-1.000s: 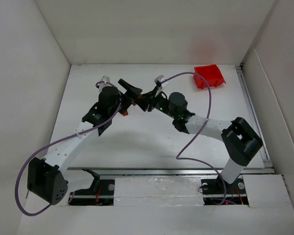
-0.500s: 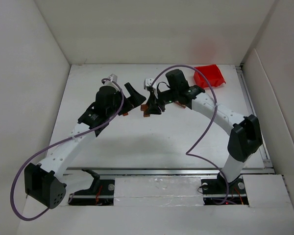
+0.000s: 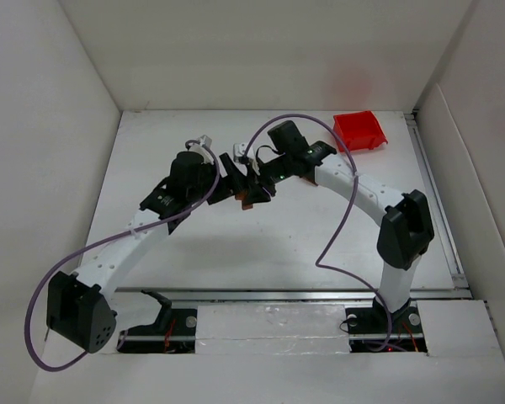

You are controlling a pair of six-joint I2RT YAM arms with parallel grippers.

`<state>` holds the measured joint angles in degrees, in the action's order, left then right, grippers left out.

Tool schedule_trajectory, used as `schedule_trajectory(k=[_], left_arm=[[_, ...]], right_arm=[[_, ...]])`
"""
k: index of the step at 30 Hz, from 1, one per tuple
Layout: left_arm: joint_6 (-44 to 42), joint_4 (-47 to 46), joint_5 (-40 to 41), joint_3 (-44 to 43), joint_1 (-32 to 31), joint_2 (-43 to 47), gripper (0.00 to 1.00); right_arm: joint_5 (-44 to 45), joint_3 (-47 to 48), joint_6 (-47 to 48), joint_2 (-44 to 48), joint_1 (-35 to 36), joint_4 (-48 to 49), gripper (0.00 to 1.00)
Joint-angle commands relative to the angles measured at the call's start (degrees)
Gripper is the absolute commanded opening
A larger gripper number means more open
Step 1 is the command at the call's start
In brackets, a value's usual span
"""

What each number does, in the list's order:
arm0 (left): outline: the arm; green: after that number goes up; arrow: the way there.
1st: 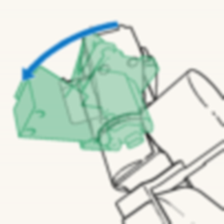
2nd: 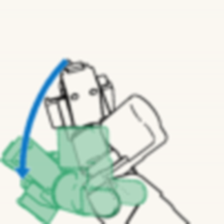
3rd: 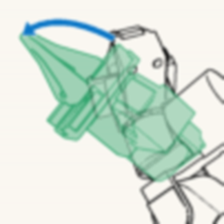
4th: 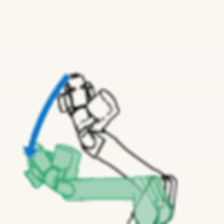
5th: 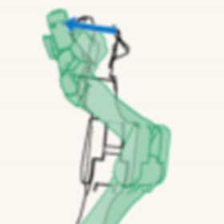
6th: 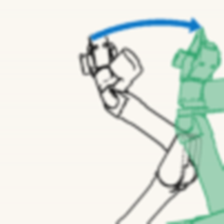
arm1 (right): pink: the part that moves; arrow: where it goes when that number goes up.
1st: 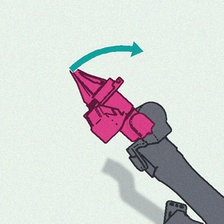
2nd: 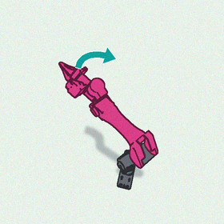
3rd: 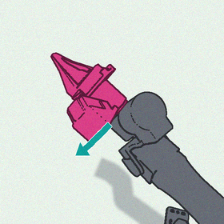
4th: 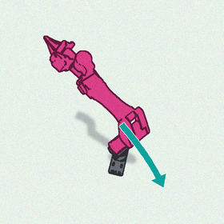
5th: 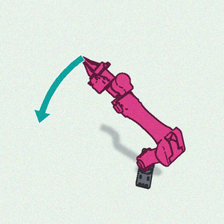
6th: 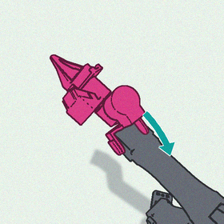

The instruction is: Build the wood block tower

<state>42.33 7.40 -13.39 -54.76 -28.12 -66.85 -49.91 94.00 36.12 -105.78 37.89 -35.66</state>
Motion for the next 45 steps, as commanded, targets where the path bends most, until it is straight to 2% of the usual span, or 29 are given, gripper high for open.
schedule_trajectory(k=[1,3,6,7,9,10,12,13,15,20,21,22,23,24,25,26,27,28,30,31,33,34,36,37,39,41,45], left_arm=[[-1.1,-1.8,-2.3,1.8,-0.1,-1.3,0.72],[-1.1,-2.4,-2.9,2.6,-0.1,-1.6,0.67],[-1.0,-2.7,-3.0,3.2,-0.1,-2.1,0.56],[-1.4,-2.7,-3.1,3.1,-0.1,-2.1,0.49],[-1.6,-2.3,-3.0,3.1,-0.1,-2.8,0.44],[-1.7,-2.3,-3.0,3.2,-0.1,-2.9,0.33],[-2.1,-2.5,-3.4,3.2,-0.1,-4.0,0.21],[-2.2,-2.6,-3.7,3.0,-0.1,-4.3,0.08],[-2.6,-2.8,-4.6,3.0,-0.1,-5.5,0.00],[-2.3,-4.1,-5.7,3.6,-0.1,-5.3,0.00],[-1.5,-4.6,-5.2,3.9,-0.1,-4.1,0.00],[-0.9,-4.6,-4.5,4.1,-0.1,-3.4,0.00],[-0.6,-4.5,-3.1,4.2,-0.1,-2.7,0.00],[0.7,-3.8,-0.2,4.1,-0.1,-0.6,0.00],[1.6,-3.4,0.4,4.0,-0.1,0.8,0.00],[1.6,-3.4,1.2,4.0,-0.1,0.8,0.00],[2.2,-3.3,2.0,4.0,-0.1,2.2,0.00],[3.9,-3.4,3.1,4.2,-0.1,3.3,0.00],[4.5,-3.4,3.2,4.3,-0.1,4.2,0.00],[6.4,-3.6,4.0,4.7,-0.1,4.8,0.00],[8.6,-5.3,4.7,5.5,-0.1,6.8,0.00],[9.9,-5.6,5.6,6.5,-0.1,7.5,0.00],[14.1,-7.0,6.1,7.6,-0.1,9.6,0.00],[15.5,-9.0,6.1,8.8,-0.1,10.2,0.00],[18.7,-10.8,6.0,9.3,-0.1,11.4,0.00],[20.4,-12.6,4.3,9.4,-0.1,11.9,0.00],[23.9,-14.3,2.0,9.1,-0.1,12.8,0.00]], right_arm=[[2.2,4.0,-0.1,0.0,0.7,-0.6,0.00],[2.7,4.2,-0.7,-0.2,0.7,0.2,0.00],[4.2,5.0,-0.9,-0.7,0.7,0.0,0.00],[5.1,5.1,-1.0,-0.7,0.7,-0.1,0.00],[6.5,5.9,-1.2,-1.3,0.7,-0.8,0.00],[6.8,6.2,-1.4,-1.4,0.7,-1.3,0.00],[7.5,6.6,-1.4,-1.5,0.7,-1.9,0.00],[7.8,6.5,-1.5,-1.4,1.3,-1.7,0.00],[8.4,6.5,-1.8,-1.4,1.3,-1.5,0.00],[7.3,5.3,-1.5,-1.1,1.3,0.8,0.01],[5.6,4.4,-1.5,-0.6,0.7,2.3,0.20],[4.7,2.7,-2.3,0.2,0.2,5.0,0.29],[3.5,-1.8,-5.2,2.1,-1.0,11.7,0.36],[-0.2,-8.0,-9.3,5.3,-2.1,20.5,0.59],[-1.1,-10.0,-10.4,6.4,-2.7,23.3,0.67],[-1.2,-10.0,-10.7,6.5,-2.7,23.4,0.67],[-1.3,-13.5,-11.8,8.9,-2.7,28.1,0.71],[-0.3,-17.6,-15.8,11.5,-3.3,37.0,0.77],[0.2,-20.9,-17.3,13.7,-4.2,39.1,0.78],[0.4,-22.4,-21.7,14.5,-4.7,41.7,0.79],[-1.0,-27.4,-26.2,16.9,-6.6,50.4,0.78],[-0.9,-29.4,-32.2,17.7,-6.6,58.4,0.77],[1.2,-36.2,-38.8,20.3,-7.1,67.3,0.76],[2.3,-39.0,-44.5,21.3,-6.6,79.5,0.76],[6.4,-43.6,-47.6,22.5,-5.0,89.4,0.77],[8.8,-44.0,-46.7,23.3,-3.1,89.5,0.77],[5.1,-39.5,-48.3,20.4,-2.6,88.5,0.73]])
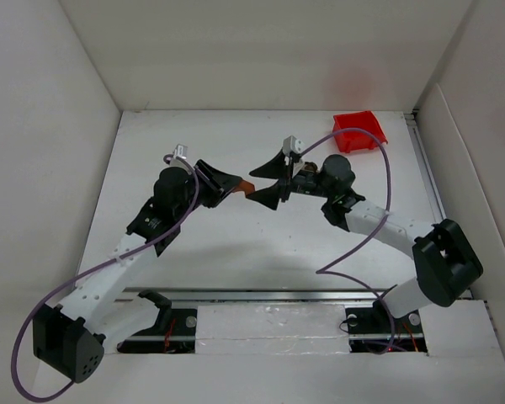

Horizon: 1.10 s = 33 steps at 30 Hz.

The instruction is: Build the wood block tower

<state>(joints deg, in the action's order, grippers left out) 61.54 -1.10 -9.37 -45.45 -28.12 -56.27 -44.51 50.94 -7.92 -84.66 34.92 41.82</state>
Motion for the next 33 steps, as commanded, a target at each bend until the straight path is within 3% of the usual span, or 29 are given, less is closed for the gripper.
schedule_trajectory(k=[1,10,22,28,29,33], left_arm=[[5.3,-6.0,-2.6,-0.2,-0.1,2.5,0.00],[8.3,-7.0,-5.9,-0.2,-0.1,4.2,0.00],[7.7,-7.2,-6.4,0.3,-0.1,3.8,0.00],[7.5,-7.7,-6.5,0.2,-0.1,3.5,0.00],[7.5,-7.6,-6.5,0.0,-0.1,3.5,0.00],[7.5,-7.7,-6.5,-0.2,-0.1,3.6,0.00]], right_arm=[[-1.2,3.5,-5.7,-1.2,0.4,14.4,0.73],[-10.9,4.9,-7.2,-5.9,-0.8,21.5,0.67],[-11.4,3.6,-10.6,-5.3,-2.7,26.6,0.59],[-11.7,4.0,-10.1,-5.2,-3.3,25.3,0.40],[-12.0,4.1,-10.1,-5.3,-3.3,25.3,0.34],[-12.4,4.3,-9.7,-5.3,-3.3,24.5,0.25]])
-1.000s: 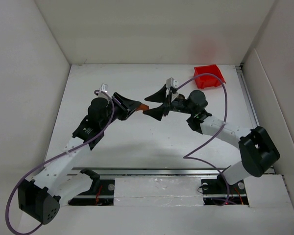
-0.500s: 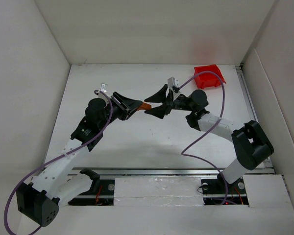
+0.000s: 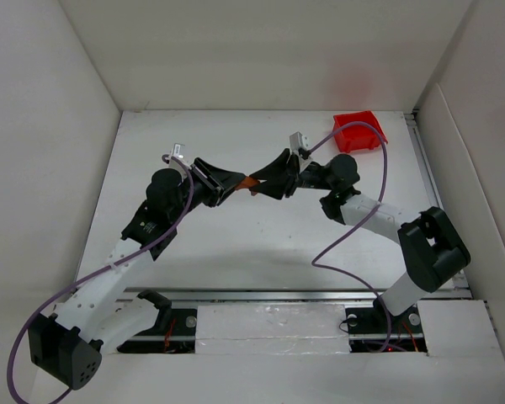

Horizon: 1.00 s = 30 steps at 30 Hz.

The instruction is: Build the wood block tower

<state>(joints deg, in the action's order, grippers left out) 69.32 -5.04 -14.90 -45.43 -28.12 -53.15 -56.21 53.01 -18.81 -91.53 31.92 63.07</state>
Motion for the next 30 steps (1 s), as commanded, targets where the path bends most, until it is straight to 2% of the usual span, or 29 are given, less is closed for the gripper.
schedule_trajectory(k=[1,2,6,8,9,11,12,13,15,18,20,21,22,23,25,30], left_arm=[[-0.2,-3.8,-1.0,-0.3,-0.1,0.5,0.00],[-0.2,-3.8,-1.0,-0.3,-0.1,0.4,0.00],[-0.4,-3.8,-0.8,-0.3,-0.1,0.1,0.03],[-0.5,-3.9,-0.4,-0.2,-0.1,-0.2,0.21],[-0.6,-4.0,0.0,-0.2,-0.1,-0.3,0.46],[-0.6,-4.3,0.2,0.0,-0.1,-0.6,0.66],[-0.7,-4.6,0.2,0.1,-0.1,-0.8,0.90],[-1.1,-4.2,0.1,-0.2,1.1,-1.0,0.99],[-2.4,-2.3,0.3,-1.6,2.6,-1.7,0.99],[-6.6,4.9,8.3,-4.1,3.8,-2.0,0.99],[-8.3,9.9,12.8,-3.8,6.5,-0.4,0.99],[-8.9,10.3,12.5,-2.4,7.7,0.4,0.99],[-9.8,11.3,12.3,-1.8,8.9,1.4,0.99],[-12.1,11.8,12.1,-1.2,10.6,3.5,0.99],[-16.2,13.7,12.3,-1.0,10.6,6.0,0.99],[-31.1,21.6,10.9,-4.0,10.6,8.2,0.99]], right_arm=[[-0.7,2.4,1.3,1.6,-0.3,2.8,0.22],[-0.7,2.6,1.5,1.6,-0.3,2.3,0.07],[-0.9,3.3,1.9,2.1,-0.3,0.4,0.00],[-0.5,3.7,3.1,2.8,-0.3,-2.2,0.00],[-0.4,3.8,3.8,3.1,-0.3,-3.4,0.00],[0.7,3.9,6.3,4.0,-0.3,-7.1,0.00],[0.8,3.9,7.1,4.3,-0.3,-8.3,0.00],[1.0,3.8,8.5,4.3,-0.3,-10.6,0.00],[1.1,3.4,9.5,4.9,-1.6,-12.6,0.00],[0.1,2.3,9.9,5.0,-4.5,-13.7,0.00],[2.9,3.0,15.4,5.5,-5.8,-21.7,0.00],[5.0,4.9,18.0,5.6,-6.9,-26.5,0.00],[7.7,6.1,25.5,5.5,-7.4,-36.0,0.00],[13.3,7.5,28.0,5.1,-7.4,-39.7,0.00],[15.5,11.7,34.0,2.8,-10.9,-48.6,0.00],[16.8,19.4,40.5,-3.6,-16.7,-57.9,0.00]])
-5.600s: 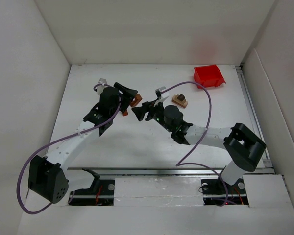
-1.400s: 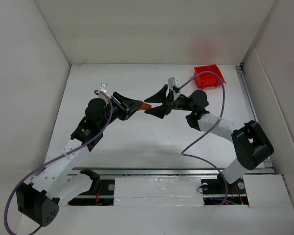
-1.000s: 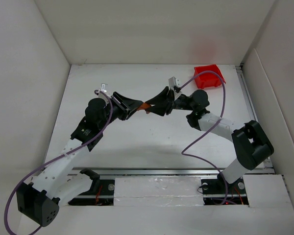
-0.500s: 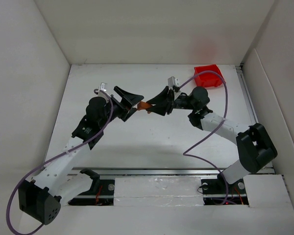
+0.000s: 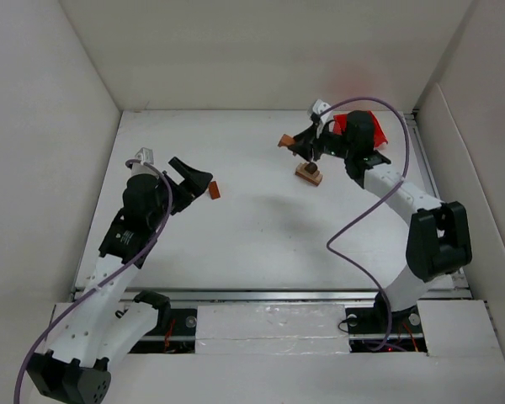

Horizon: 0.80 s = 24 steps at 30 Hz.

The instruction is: Build the wood block tower

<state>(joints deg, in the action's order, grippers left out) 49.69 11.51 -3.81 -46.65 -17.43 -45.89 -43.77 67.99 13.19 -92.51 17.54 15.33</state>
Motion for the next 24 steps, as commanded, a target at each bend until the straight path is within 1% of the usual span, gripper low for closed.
schedule_trajectory(k=[1,2,3,4,5,6,8,9,12,15,22,24], left_arm=[[-13.6,7.1,-0.1,-2.9,-0.1,1.5,0.99],[-15.3,8.2,0.4,-3.1,-0.1,1.8,0.99],[-17.8,9.3,2.6,-3.2,-0.1,2.1,0.99],[-19.0,10.2,3.3,-2.8,-0.1,2.9,0.99],[-20.1,10.2,3.3,-2.0,-0.1,3.3,0.99],[-20.1,10.3,6.2,-1.3,-0.1,3.8,0.99],[-21.0,8.8,4.2,-1.0,-0.1,5.1,0.99],[-22.3,7.3,1.0,-0.6,-0.1,5.2,0.99],[-22.6,8.7,2.7,-1.2,-0.1,3.8,0.99],[-22.8,8.2,0.3,-0.6,-0.1,3.3,0.99],[-22.8,7.7,-0.4,-0.3,-0.1,3.1,0.99],[-22.9,7.7,-0.7,-0.2,-0.1,2.9,0.99]], right_arm=[[5.1,6.7,10.8,-4.5,-2.9,-12.7,0.00],[7.0,7.9,11.3,-5.7,-3.7,-13.8,0.00],[7.5,9.3,11.9,-6.6,-3.7,-15.1,0.00],[7.5,10.9,14.0,-7.7,-4.6,-20.1,0.00],[7.6,12.7,14.5,-9.5,-5.4,-20.9,0.00],[7.9,13.2,14.9,-10.2,-5.4,-21.7,0.00],[9.1,14.2,15.6,-12.1,-6.1,-22.9,0.00],[9.1,14.5,16.2,-13.0,-6.7,-23.8,0.00],[9.7,14.5,16.4,-13.5,-6.7,-23.2,0.00],[10.0,14.3,16.3,-14.3,-6.7,-22.7,0.00],[9.6,13.0,15.4,-14.7,-7.9,-21.4,0.00],[10.7,13.3,15.4,-15.0,-8.4,-22.1,0.00]])
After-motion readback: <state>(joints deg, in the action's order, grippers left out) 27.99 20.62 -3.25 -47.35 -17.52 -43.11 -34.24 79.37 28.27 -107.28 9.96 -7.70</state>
